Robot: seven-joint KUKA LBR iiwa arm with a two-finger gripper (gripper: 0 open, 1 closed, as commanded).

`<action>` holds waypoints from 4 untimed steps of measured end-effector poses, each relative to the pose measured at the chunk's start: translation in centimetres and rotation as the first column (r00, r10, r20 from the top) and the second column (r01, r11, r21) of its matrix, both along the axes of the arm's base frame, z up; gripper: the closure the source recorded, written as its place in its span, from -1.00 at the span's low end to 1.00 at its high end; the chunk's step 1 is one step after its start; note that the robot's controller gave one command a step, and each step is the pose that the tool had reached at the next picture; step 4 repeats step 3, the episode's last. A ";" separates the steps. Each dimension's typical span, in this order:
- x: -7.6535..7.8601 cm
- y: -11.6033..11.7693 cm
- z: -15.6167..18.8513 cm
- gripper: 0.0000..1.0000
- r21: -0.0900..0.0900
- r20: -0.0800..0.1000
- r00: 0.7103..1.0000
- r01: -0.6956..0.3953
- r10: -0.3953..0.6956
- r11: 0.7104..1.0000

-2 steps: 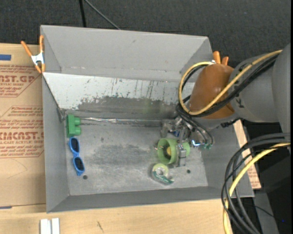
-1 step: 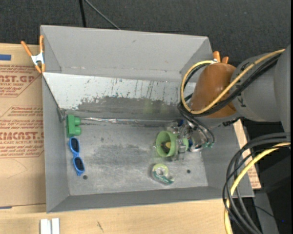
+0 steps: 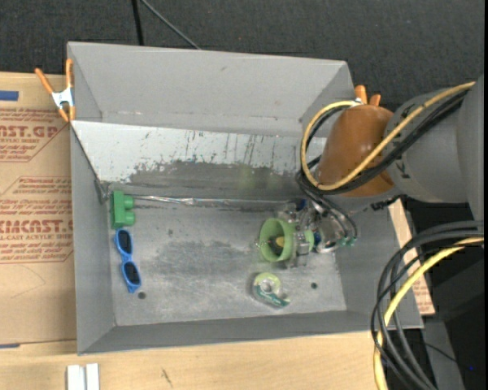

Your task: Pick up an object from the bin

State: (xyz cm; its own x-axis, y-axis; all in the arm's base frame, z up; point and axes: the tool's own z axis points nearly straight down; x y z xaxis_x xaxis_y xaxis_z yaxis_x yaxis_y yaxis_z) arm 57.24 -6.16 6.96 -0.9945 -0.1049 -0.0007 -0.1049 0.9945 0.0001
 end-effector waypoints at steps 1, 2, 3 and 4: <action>0.0 0.0 0.0 1.00 0.000 0.000 1.000 0.000 0.000 1.000; 0.4 -1.8 10.9 1.00 -0.002 0.009 1.000 0.025 -0.025 1.000; -2.0 2.0 24.0 1.00 -0.001 0.010 0.994 -0.105 0.105 0.994; -2.0 2.0 24.0 1.00 -0.001 0.010 0.994 -0.105 0.105 0.994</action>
Offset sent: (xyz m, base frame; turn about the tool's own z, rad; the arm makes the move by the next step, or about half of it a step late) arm 0.0000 0.0000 0.0000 0.0000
